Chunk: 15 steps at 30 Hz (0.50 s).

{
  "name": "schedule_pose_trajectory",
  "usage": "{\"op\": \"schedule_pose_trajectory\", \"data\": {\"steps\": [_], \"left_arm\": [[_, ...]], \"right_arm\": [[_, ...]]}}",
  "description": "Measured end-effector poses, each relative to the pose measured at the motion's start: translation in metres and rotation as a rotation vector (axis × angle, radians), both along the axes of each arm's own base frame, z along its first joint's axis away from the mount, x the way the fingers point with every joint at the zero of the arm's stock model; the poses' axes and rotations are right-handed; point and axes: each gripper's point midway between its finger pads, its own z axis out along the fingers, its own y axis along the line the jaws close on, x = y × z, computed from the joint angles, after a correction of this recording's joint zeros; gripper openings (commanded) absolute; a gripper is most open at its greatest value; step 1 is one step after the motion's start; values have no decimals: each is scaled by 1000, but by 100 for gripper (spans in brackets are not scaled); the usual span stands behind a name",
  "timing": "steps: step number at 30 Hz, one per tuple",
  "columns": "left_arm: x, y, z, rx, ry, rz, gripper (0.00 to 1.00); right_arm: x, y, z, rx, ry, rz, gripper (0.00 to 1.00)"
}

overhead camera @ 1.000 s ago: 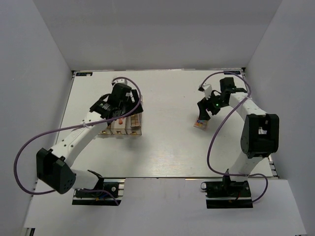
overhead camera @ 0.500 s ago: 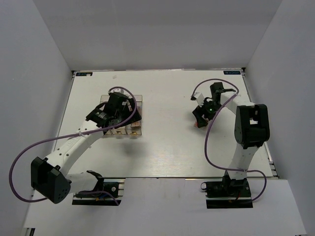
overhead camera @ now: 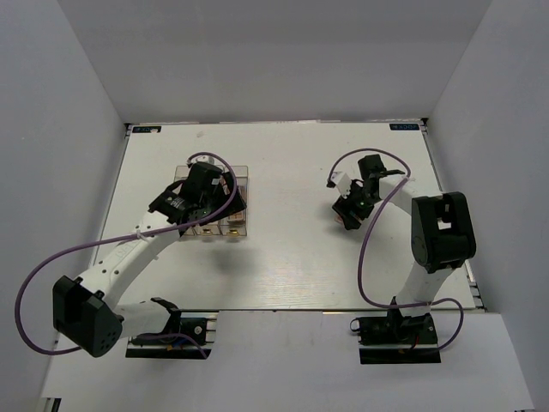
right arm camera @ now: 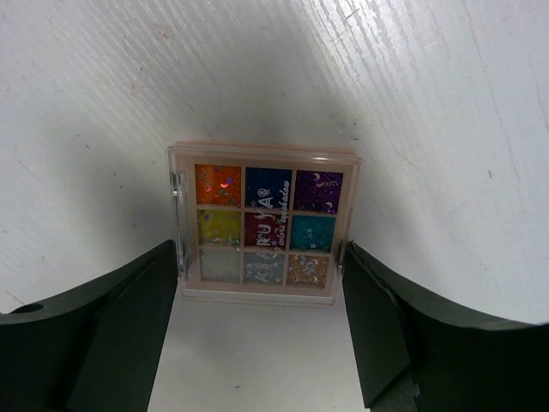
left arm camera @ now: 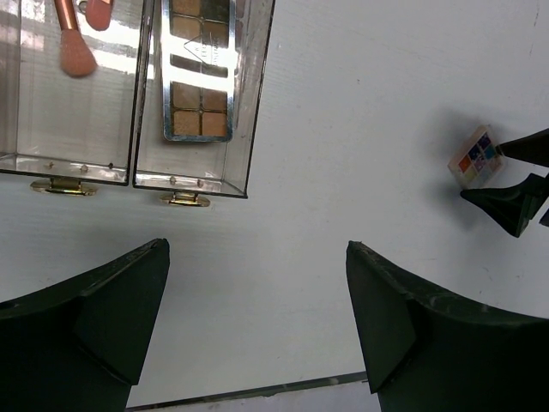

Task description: Organize the makeup

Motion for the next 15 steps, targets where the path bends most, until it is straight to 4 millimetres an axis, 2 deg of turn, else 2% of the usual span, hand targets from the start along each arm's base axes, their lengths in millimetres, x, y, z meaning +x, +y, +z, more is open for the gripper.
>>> {"op": "schedule_pose_trajectory", "data": {"steps": [1, 2, 5, 8, 10, 15], "left_arm": [[0, 0, 0, -1, 0, 1, 93], [0, 0, 1, -3, -1, 2, 93], [-2, -2, 6, -21, -15, -7, 93], [-4, -8, 23, -77, -80, -48, 93], [-7, -10, 38, -113, -134, -74, 93], [-10, -13, 76, -175, -263, -114, 93]], "right_arm": [[0, 0, 0, -3, 0, -4, 38], [0, 1, 0, -5, 0, -9, 26], [-1, 5, 1, -3, 3, -11, 11], [-4, 20, 6, 20, 26, 18, 8], [-6, 41, 17, 56, 42, 55, 8], [8, 124, 77, 223, -17, 179, 8]]}}
